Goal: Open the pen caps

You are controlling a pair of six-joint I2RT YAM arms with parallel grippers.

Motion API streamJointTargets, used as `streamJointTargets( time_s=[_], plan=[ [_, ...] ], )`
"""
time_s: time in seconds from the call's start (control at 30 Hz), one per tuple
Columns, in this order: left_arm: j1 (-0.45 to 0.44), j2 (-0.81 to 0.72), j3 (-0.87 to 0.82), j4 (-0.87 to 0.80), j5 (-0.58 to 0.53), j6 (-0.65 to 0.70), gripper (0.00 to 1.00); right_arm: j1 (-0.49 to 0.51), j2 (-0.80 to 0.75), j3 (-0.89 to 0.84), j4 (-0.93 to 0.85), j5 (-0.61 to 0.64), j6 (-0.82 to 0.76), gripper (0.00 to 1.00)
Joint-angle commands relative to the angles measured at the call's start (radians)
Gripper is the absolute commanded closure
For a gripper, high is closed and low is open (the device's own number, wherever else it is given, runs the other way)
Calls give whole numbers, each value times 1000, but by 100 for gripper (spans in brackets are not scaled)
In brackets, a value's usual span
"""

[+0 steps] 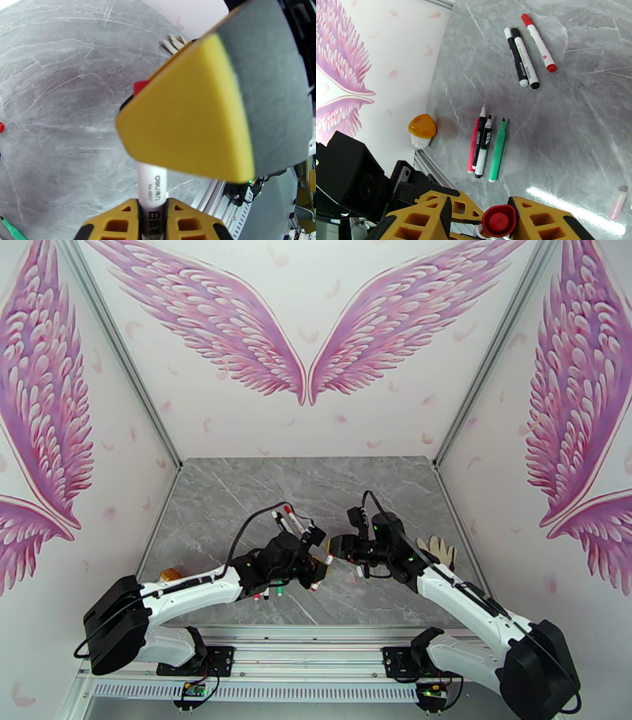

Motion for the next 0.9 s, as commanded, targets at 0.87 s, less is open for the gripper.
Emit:
streamJointTargets(
  time_s=[0.87],
  plan=[
    [52, -8, -55, 168, 194, -89, 65, 7, -15, 5, 50, -25, 65, 85]
  ],
)
